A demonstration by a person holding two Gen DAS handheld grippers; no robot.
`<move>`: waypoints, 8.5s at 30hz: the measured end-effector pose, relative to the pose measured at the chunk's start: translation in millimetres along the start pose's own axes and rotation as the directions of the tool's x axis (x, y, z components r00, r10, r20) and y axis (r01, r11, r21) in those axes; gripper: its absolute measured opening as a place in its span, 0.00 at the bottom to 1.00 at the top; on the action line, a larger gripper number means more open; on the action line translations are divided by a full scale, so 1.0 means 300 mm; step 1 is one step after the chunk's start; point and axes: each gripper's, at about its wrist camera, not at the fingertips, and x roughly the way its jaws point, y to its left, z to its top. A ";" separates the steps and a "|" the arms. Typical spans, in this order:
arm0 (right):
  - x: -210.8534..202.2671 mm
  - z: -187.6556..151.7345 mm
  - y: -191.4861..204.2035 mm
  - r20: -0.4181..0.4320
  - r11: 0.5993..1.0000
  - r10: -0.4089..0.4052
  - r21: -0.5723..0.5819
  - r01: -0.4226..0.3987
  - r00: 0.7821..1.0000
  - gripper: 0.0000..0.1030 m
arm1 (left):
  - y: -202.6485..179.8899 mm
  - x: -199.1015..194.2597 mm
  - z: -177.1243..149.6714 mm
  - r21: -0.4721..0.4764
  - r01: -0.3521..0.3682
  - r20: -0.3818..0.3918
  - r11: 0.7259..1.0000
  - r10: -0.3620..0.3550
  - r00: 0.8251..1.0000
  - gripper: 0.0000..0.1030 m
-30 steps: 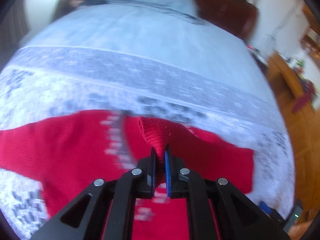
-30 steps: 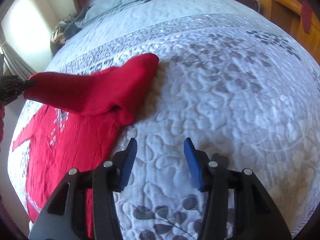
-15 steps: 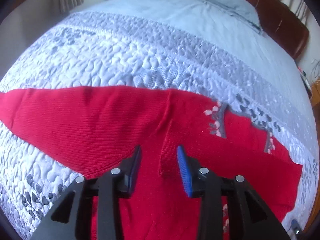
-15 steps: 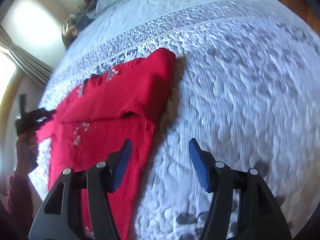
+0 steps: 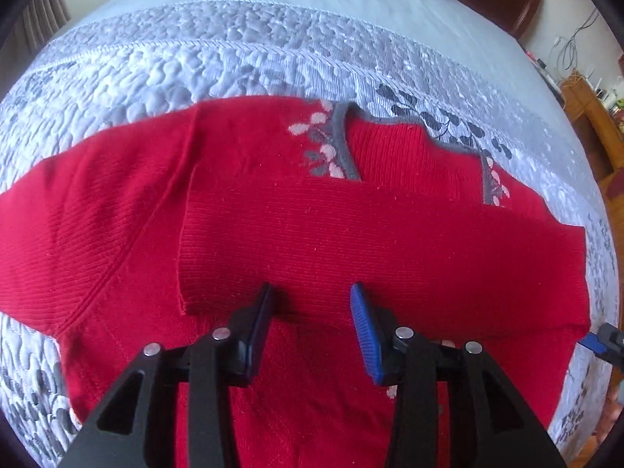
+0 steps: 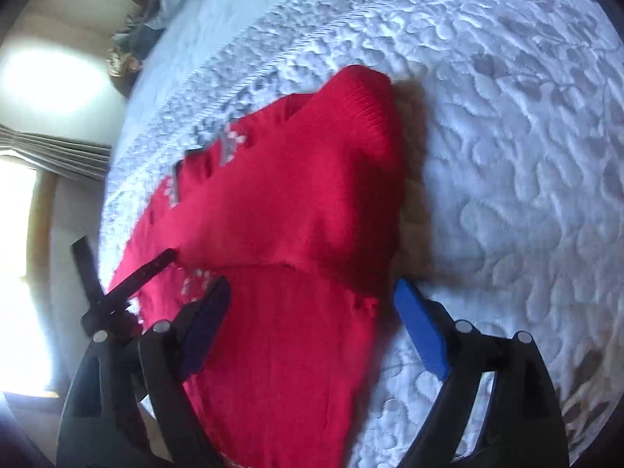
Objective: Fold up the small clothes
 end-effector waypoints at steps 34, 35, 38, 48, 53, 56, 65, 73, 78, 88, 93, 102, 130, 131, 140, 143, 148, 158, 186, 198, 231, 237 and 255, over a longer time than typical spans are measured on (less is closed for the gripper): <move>0.059 -0.352 0.376 0.082 0.868 -0.304 -0.386 0.312 0.949 0.49 | 1.102 -0.394 -0.146 -0.471 -0.311 -0.062 0.826 0.320 0.945 0.65; 0.085 -0.365 0.420 0.077 0.857 -0.300 -0.417 0.304 0.951 0.49 | 1.157 -0.402 -0.143 -0.502 -0.312 -0.067 0.807 0.324 0.944 0.65; 0.161 -0.400 0.526 0.063 0.825 -0.305 -0.480 0.297 0.950 0.50 | 1.282 -0.398 -0.128 -0.576 -0.256 -0.059 0.776 0.272 0.960 0.65; 0.342 -0.454 0.702 0.017 0.777 -0.297 -0.576 0.252 0.955 0.52 | 1.447 -0.396 -0.079 -0.666 -0.183 0.007 0.723 0.251 0.968 0.16; 0.386 -0.457 0.694 0.012 0.770 -0.309 -0.584 0.258 0.951 0.53 | 1.442 -0.452 -0.089 -0.691 -0.113 0.106 0.714 0.254 0.961 0.08; 0.382 -0.472 0.678 0.008 0.783 -0.295 -0.571 0.247 0.955 0.54 | 1.323 -0.497 -0.053 -0.613 -0.136 0.183 0.778 0.308 0.934 0.07; 0.264 -0.482 0.577 0.055 0.816 -0.276 -0.514 0.265 0.959 0.56 | 0.572 -0.477 0.087 -0.065 -0.242 0.356 0.968 0.249 0.901 0.07; 0.198 -0.480 0.470 0.059 0.849 -0.275 -0.454 0.271 0.960 0.57 | 0.041 -0.321 0.018 0.303 -0.012 0.203 0.953 -0.052 0.978 0.64; 0.175 -0.464 0.432 0.063 0.857 -0.276 -0.435 0.276 0.959 0.57 | 0.124 -0.401 -0.023 0.224 0.185 0.159 0.957 -0.223 0.962 0.69; 0.283 -0.400 0.727 0.055 0.821 -0.193 -0.538 0.192 0.980 0.57 | 0.615 -0.440 -0.073 -0.197 -0.056 0.164 0.979 0.089 0.982 0.69; 0.395 -0.371 0.912 -0.025 0.821 -0.134 -0.563 0.096 0.991 0.55 | 0.639 -0.318 -0.050 -0.194 -0.111 0.055 0.975 0.123 0.991 0.69; 0.559 -0.284 1.247 -0.079 0.827 -0.138 -0.557 0.071 0.987 0.50 | 0.772 -0.259 -0.066 -0.240 -0.106 -0.027 0.965 0.102 0.994 0.69; 0.430 0.040 0.735 -0.036 0.964 -0.165 -0.219 0.153 0.986 0.48 | 0.750 -0.270 -0.067 -0.233 -0.121 0.001 0.965 0.125 0.992 0.73; 0.433 0.051 0.724 -0.045 0.968 -0.156 -0.205 0.144 0.987 0.51 | 0.739 -0.270 -0.068 -0.225 -0.119 0.002 0.967 0.122 0.992 0.73; 0.508 0.087 0.663 -0.076 0.967 -0.169 -0.205 0.151 0.983 0.60 | 0.695 -0.266 -0.061 -0.190 -0.113 0.013 0.975 0.117 0.993 0.75; 0.520 0.093 0.688 -0.078 0.968 -0.116 -0.234 0.095 0.990 0.58 | 0.703 -0.255 -0.064 -0.198 -0.121 0.007 0.973 0.125 0.992 0.75; 0.588 0.120 0.733 -0.108 0.966 -0.097 -0.248 0.068 0.989 0.58 | 0.711 -0.236 -0.064 -0.211 -0.121 -0.001 0.970 0.123 0.992 0.75; 0.532 0.162 0.748 -0.111 0.960 0.007 -0.276 -0.037 0.994 0.04 | 0.691 -0.246 -0.061 -0.206 -0.123 0.014 0.971 0.128 0.992 0.76; 0.127 0.155 0.069 0.042 0.982 -0.187 -0.025 0.189 0.981 0.37 | 0.488 -0.175 -0.082 -0.044 -0.213 0.030 0.976 0.214 0.976 0.79; 0.098 0.083 0.034 0.002 0.992 -0.114 -0.053 0.114 0.993 0.02 | 0.437 -0.156 -0.088 -0.013 -0.218 0.036 0.976 0.218 0.975 0.79; 0.111 -0.020 0.017 0.055 0.987 -0.137 -0.078 0.141 0.989 0.09 | 0.400 -0.128 -0.114 0.025 -0.227 0.044 0.974 0.225 0.973 0.85; 0.007 -0.353 -0.023 0.015 0.987 -0.117 -0.107 0.118 0.993 0.38 | 0.423 -0.269 -0.284 0.036 -0.137 -0.003 0.990 0.137 0.991 0.85; -0.065 -1.094 -0.097 -0.112 0.987 0.051 -0.147 -0.068 0.992 0.38 | 0.421 -0.487 -0.916 0.087 -0.022 -0.124 0.996 0.033 0.992 0.85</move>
